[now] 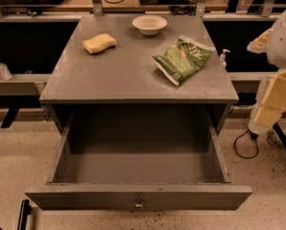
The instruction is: Close top drawer
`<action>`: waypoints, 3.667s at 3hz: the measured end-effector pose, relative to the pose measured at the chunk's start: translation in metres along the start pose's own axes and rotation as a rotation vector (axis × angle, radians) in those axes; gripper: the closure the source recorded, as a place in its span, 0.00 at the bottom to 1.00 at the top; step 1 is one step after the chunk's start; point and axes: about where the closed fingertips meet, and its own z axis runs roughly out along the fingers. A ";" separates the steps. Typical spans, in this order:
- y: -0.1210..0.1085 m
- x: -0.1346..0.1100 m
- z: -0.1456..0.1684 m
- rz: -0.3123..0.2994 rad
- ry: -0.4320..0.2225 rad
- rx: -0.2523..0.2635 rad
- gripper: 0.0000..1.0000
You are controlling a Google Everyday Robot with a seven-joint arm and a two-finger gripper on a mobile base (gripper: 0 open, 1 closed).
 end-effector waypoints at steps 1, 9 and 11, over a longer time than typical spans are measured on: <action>0.000 -0.001 0.000 -0.003 -0.006 0.006 0.00; 0.169 0.038 0.215 -0.083 -0.428 -0.197 1.00; 0.217 0.051 0.242 -0.064 -0.411 -0.296 1.00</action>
Offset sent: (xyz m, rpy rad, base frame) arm -0.0233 0.0450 -0.0992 0.2468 -0.0789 0.0790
